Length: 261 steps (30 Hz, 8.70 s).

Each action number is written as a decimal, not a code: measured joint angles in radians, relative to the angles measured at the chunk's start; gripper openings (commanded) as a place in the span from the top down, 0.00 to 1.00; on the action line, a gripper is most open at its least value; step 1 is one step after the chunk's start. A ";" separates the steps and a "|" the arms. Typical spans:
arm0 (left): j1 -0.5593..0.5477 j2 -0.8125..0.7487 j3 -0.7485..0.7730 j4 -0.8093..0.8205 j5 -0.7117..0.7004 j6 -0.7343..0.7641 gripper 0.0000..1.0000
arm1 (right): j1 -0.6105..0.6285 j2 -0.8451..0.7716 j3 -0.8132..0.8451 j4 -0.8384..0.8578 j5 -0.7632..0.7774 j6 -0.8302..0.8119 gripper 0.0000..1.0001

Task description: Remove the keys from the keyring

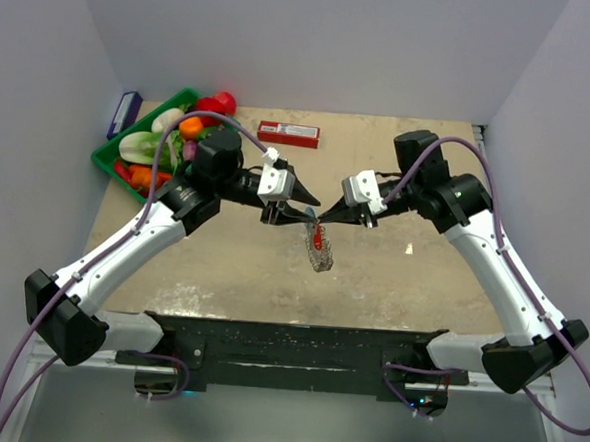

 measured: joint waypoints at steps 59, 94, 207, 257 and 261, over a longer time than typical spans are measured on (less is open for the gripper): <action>0.026 -0.134 0.069 -0.091 -0.417 -0.077 1.00 | -0.013 -0.217 -0.296 0.481 0.235 0.451 0.59; 0.206 0.259 -0.202 0.405 -0.188 -0.388 1.00 | -0.074 0.039 -0.494 0.746 0.347 0.541 0.61; 0.211 0.224 -0.330 0.637 -0.201 -0.584 1.00 | -0.097 0.238 -0.124 0.662 0.274 0.860 0.64; 0.211 0.238 -0.330 0.633 -0.253 -0.607 1.00 | 0.092 0.129 -0.430 0.895 0.739 0.719 0.96; 0.211 0.240 -0.330 0.633 -0.253 -0.607 1.00 | 0.092 0.129 -0.428 0.890 0.739 0.713 0.99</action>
